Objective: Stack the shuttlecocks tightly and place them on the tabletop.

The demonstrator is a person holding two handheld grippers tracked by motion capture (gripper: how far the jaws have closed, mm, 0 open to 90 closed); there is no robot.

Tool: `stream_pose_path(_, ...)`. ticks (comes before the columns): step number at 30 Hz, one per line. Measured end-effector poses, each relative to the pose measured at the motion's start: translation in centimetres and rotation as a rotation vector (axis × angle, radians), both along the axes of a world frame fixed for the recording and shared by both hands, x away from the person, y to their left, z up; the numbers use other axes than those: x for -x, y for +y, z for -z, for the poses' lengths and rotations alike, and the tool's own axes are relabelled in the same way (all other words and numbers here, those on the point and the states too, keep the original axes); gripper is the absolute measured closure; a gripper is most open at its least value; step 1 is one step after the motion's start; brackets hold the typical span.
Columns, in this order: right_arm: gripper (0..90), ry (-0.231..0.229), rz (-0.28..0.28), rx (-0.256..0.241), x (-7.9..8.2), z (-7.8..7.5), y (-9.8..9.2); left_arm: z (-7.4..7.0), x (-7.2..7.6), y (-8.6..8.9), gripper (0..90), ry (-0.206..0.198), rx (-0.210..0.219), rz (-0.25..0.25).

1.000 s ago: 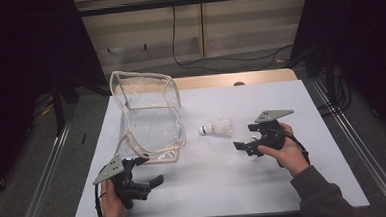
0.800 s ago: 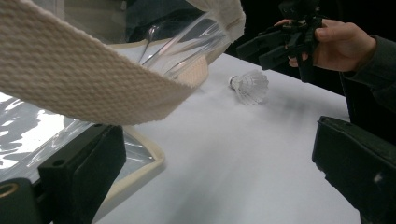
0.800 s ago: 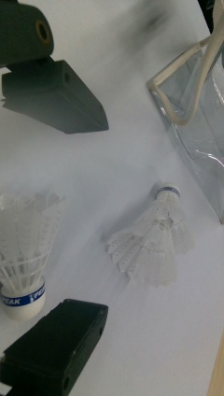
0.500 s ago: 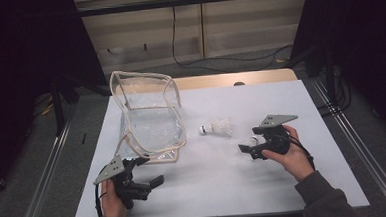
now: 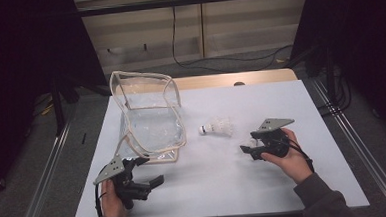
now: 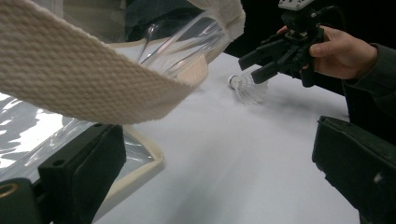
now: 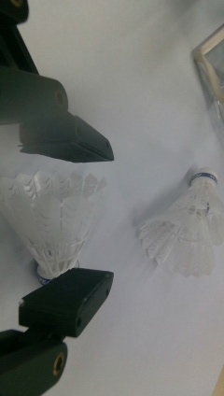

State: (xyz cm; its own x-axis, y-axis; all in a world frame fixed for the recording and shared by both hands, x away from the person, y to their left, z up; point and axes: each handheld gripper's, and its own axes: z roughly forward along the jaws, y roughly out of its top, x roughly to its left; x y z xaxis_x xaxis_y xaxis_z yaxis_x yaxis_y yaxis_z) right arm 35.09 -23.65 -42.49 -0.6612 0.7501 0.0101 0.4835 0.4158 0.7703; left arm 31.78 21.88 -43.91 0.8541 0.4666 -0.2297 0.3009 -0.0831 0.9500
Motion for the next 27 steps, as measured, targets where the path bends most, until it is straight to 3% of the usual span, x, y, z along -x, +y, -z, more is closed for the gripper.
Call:
stream_pose_path(10, 44.7, -0.020, 0.007, 0.018, 0.1, 0.1, -0.3, 0.0, 0.0, 0.0, 3.0, 0.001, 0.003, -0.004)
stream_pose_path(27, 74.3, -0.040, 0.053, 0.026, -0.3, -0.4, -1.6, 0.0, 0.0, 0.0, 3.0, -0.001, 0.003, -0.006)
